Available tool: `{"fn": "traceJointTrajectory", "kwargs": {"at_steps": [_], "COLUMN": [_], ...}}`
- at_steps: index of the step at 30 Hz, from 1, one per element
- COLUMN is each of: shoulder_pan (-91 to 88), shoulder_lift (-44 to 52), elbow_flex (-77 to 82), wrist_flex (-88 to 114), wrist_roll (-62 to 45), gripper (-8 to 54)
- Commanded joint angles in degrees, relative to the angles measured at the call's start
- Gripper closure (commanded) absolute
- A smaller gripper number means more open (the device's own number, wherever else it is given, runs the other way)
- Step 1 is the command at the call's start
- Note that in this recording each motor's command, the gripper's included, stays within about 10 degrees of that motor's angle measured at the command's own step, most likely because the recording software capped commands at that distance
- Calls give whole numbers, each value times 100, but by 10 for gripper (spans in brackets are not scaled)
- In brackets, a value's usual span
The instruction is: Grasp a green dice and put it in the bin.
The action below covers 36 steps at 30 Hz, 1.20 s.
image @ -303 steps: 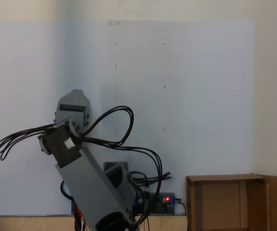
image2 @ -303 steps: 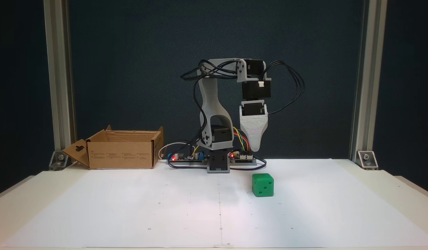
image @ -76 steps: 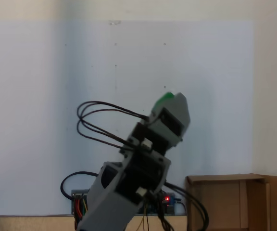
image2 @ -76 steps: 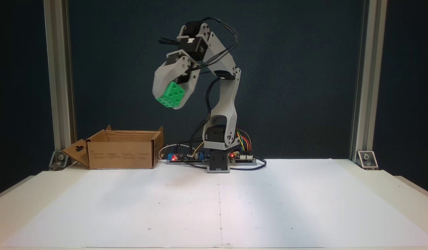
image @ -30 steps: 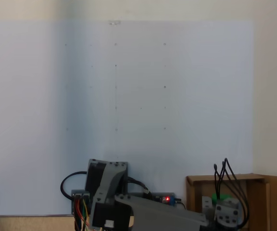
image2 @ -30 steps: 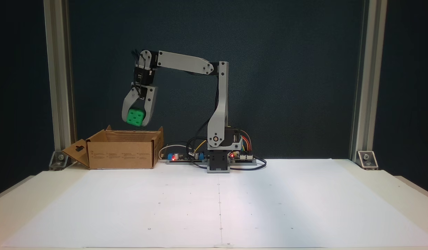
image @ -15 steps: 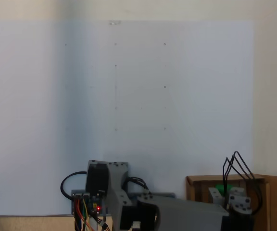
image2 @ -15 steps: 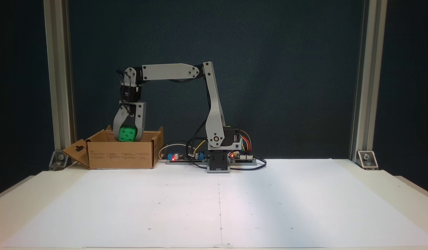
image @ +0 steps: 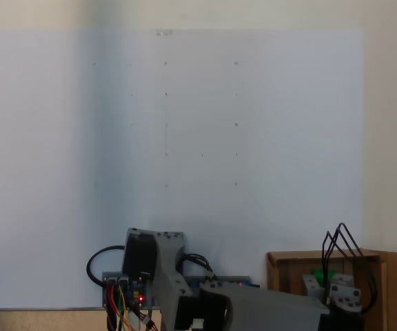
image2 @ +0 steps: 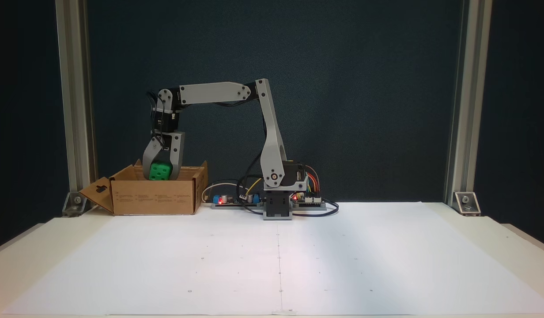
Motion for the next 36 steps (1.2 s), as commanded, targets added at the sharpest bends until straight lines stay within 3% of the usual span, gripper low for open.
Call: {"fn": "traceJointTrajectory", "kwargs": {"at_steps": [1,3,14,22,30,36], "shoulder_pan": [79,79,-62,-1020,-2232,-3419], "shoulder_lift": [9,9,193,844,1301,1767], "elbow_flex": [-299,-299,-475,-1169,-1406,-1406], "wrist_flex": [-79,-79,-105,-105,-167,-677], "wrist_roll": [-466,-466,88,1072,1705,1969], "gripper": [104,77,76,76,19,18]}}
